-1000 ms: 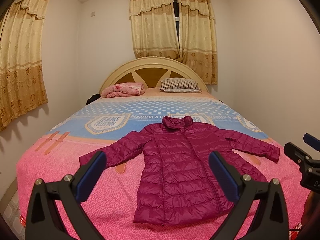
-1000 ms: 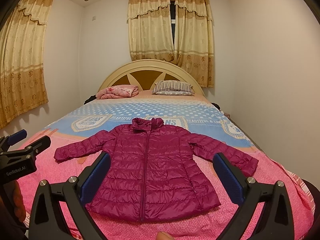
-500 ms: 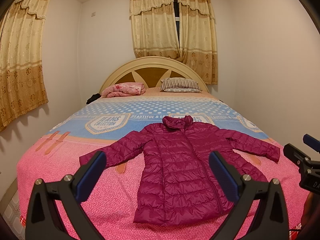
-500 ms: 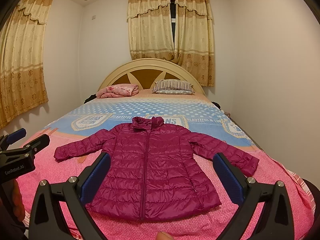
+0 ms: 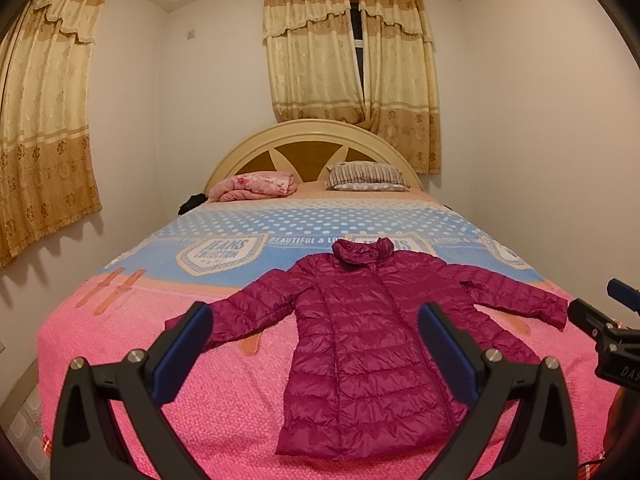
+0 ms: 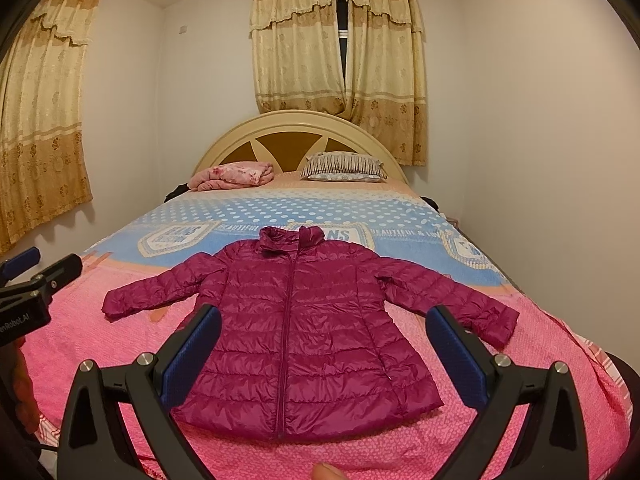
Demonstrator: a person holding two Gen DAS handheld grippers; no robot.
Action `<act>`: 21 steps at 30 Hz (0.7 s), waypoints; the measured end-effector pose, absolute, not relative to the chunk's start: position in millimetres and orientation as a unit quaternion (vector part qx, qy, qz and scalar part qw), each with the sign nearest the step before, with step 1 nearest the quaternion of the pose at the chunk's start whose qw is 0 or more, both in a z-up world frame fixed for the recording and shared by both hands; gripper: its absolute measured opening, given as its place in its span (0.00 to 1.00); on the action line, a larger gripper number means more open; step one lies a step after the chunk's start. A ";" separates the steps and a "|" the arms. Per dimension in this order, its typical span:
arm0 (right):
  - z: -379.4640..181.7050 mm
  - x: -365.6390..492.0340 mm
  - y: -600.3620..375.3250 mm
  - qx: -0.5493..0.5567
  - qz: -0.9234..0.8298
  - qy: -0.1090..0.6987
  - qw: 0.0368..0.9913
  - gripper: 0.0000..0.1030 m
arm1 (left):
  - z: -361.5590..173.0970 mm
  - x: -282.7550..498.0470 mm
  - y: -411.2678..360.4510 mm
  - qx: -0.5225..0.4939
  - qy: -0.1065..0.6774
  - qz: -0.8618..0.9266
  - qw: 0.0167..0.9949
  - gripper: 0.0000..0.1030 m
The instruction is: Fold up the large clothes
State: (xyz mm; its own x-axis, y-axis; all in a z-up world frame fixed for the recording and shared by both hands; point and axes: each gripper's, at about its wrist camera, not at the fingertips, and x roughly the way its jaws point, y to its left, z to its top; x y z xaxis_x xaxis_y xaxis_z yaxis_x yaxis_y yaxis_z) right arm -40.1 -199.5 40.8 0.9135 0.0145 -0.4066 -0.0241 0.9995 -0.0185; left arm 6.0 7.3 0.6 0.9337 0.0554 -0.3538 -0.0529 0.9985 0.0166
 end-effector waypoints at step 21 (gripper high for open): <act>30.0 -30.1 -204.4 0.003 0.022 0.208 0.978 0.99 | -7.3 12.2 5.4 0.007 0.175 0.020 0.984 1.00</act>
State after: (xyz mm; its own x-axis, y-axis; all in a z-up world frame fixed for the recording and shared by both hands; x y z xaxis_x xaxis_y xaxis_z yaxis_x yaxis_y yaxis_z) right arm -30.1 -204.4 30.0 0.9126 0.0434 -0.4064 -0.0408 0.9991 0.0151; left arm 12.2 5.4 -7.3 0.9380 0.0409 -0.3442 -0.0363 0.9991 0.0198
